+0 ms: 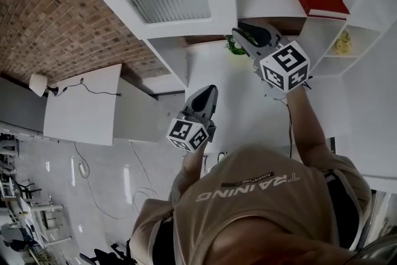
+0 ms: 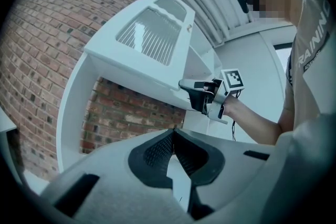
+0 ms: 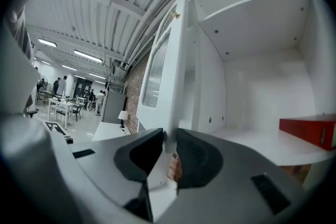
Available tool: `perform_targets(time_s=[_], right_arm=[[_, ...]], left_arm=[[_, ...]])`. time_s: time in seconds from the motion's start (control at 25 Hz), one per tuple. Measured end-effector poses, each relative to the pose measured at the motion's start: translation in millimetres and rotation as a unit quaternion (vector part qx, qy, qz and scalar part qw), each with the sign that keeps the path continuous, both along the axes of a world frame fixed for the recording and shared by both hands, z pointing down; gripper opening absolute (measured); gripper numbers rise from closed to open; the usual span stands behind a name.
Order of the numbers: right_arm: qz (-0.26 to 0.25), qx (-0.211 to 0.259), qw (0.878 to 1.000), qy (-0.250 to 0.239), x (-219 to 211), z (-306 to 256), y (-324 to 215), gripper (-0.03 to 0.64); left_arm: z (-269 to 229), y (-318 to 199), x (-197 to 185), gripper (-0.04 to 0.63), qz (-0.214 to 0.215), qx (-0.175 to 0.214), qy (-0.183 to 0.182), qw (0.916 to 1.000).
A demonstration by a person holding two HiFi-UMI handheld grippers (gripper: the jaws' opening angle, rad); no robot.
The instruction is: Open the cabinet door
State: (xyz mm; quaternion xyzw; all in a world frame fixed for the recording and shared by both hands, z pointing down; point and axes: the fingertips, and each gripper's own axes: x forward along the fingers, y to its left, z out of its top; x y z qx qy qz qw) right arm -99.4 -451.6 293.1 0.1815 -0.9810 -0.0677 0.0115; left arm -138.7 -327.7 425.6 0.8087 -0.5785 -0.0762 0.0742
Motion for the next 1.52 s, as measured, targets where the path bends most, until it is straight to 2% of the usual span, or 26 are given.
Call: perform_targets(time_s=[0.24,0.48,0.56,0.88,1.08,1.28,1.4,1.52], right_arm=[[-0.005,0.014,1.000,0.028,6,-1,27,0.078],[0.018,0.020,0.999,0.036,11,-4,60,0.075],[0.027,0.026,0.998,0.042,10,-4,72,0.074],[0.067,0.029,0.997,0.015,9,-5,110,0.072],[0.070,0.026,0.997,0.011,7,-4,128,0.069],[0.050,0.022,0.998,0.019,3,-4,140,0.066],[0.049,0.033,0.998,0.029,0,-3,145,0.066],[0.034,0.029,0.999,0.015,-3,-4,147,0.064]], left_arm=[[1,8,-3,0.008,0.017,-0.004,-0.008,0.9998],[-3,23,-5,0.008,0.055,0.000,-0.042,0.9976],[-3,28,-9,0.008,0.069,0.001,-0.041,0.9968],[5,50,-19,0.008,0.104,0.009,-0.046,0.9934],[7,68,-25,0.008,0.094,0.007,-0.040,0.9947],[1,81,-25,0.008,0.068,0.008,-0.035,0.9970],[-6,91,-19,0.008,0.059,0.005,-0.034,0.9977],[-8,100,-14,0.008,0.046,-0.003,-0.040,0.9981]])
